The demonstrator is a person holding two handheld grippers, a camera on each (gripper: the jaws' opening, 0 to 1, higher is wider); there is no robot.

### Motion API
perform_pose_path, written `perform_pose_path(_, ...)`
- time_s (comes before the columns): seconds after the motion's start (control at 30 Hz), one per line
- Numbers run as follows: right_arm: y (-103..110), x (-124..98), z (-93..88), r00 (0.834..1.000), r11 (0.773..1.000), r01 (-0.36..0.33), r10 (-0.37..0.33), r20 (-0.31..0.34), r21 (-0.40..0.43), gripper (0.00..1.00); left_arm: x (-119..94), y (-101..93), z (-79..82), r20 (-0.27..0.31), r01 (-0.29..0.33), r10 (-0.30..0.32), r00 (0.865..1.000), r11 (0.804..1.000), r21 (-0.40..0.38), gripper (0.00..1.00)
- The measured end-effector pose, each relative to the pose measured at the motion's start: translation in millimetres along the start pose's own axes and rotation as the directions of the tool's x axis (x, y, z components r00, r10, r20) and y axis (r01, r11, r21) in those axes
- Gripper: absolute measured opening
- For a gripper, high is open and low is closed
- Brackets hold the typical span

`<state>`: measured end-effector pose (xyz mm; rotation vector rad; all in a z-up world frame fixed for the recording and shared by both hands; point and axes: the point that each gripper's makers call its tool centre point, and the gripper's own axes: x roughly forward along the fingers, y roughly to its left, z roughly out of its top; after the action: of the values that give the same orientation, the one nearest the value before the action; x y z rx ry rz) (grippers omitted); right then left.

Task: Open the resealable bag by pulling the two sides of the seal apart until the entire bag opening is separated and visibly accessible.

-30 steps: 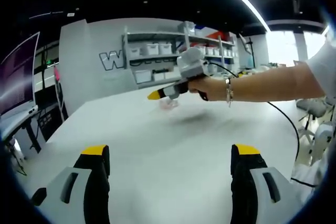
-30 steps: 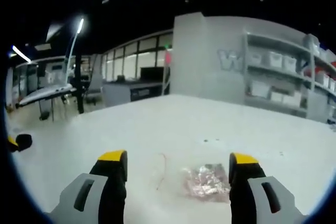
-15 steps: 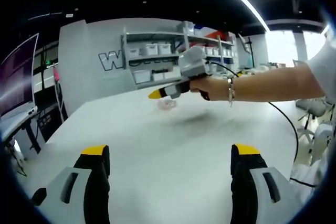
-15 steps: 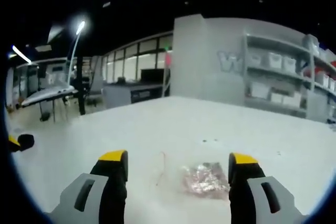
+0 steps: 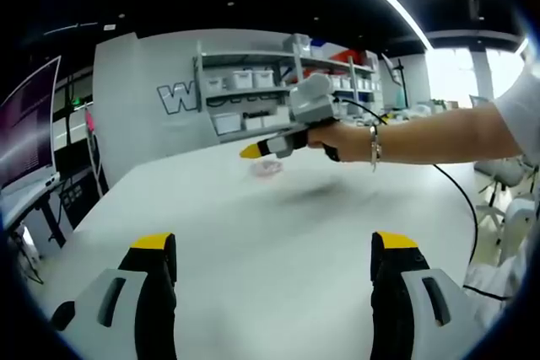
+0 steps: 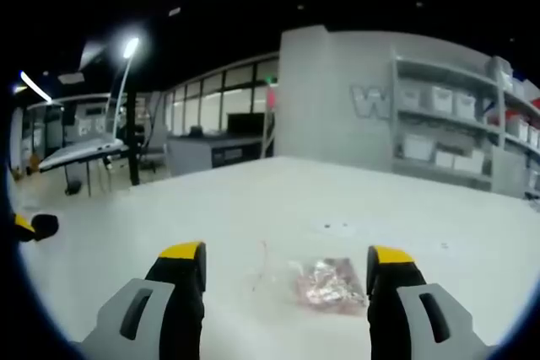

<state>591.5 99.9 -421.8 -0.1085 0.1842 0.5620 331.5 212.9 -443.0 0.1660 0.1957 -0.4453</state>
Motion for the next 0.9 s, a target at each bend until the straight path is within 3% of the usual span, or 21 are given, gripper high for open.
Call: perform_pose_path(0.9,-7.3,-19.4,-5.7,1.0,1.0,-0.002,0.002,0.012,-0.003,0.79,-0.7,-6.9,0.3,-0.005,0.009,-0.009,1.0,1.0,0.008,0.93)
